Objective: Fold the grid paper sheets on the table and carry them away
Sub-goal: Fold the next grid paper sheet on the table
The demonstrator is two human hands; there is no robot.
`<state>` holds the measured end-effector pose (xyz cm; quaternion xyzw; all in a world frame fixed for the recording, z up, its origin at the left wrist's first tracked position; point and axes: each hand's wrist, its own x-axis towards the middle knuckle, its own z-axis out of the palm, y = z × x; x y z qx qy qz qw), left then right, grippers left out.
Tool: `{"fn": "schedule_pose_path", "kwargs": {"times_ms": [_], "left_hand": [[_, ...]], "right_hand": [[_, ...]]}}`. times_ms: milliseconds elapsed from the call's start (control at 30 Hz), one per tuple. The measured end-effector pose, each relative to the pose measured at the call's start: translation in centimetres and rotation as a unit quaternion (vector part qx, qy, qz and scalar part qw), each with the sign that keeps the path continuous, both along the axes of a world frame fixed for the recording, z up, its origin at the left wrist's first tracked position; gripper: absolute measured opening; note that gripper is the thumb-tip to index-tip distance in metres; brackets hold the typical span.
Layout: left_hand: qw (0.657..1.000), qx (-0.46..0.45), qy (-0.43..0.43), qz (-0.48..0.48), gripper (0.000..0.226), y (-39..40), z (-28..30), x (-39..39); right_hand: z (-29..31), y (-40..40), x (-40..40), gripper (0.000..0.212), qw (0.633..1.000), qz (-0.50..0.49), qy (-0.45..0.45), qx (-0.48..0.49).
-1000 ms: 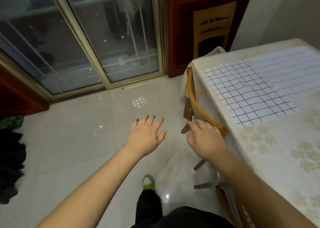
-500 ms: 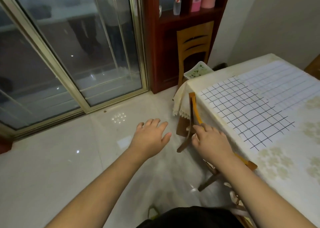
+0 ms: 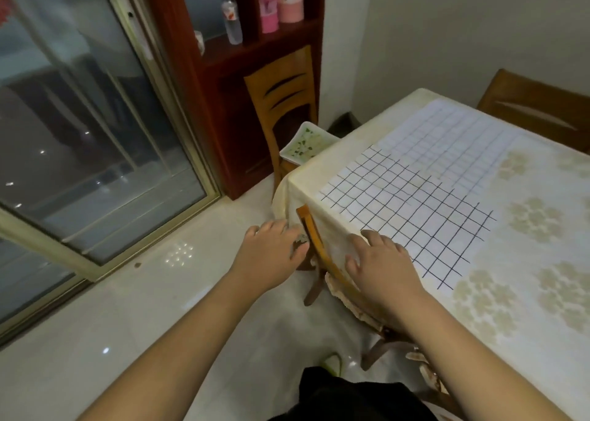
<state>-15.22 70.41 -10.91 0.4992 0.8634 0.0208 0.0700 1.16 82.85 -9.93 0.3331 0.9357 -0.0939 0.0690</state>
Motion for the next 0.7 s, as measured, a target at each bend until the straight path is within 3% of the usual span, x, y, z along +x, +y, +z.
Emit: {"fn": "schedule_pose_path", "kwargs": {"times_ms": [167, 367, 700], "left_hand": [[0.997, -0.013, -0.013, -0.075, 0.060, 7.6, -0.1, -2.7], [0.989, -0.050, -0.022, -0.139, 0.052, 15.4, -0.7, -4.0], [0.951, -0.110, 0.003, -0.290, 0.054, 24.9, -3.5, -3.9]], "right_hand": [[-1.3, 5.9, -2.6, 0.049, 0.998, -0.058, 0.006, -0.013], [-2.5, 10.9, -3.4, 0.053, 0.995, -0.096, 0.006, -0.042], [-5.7, 14.1, -3.2, 0.057, 0.972, -0.216, -0.007, -0.092]]}}
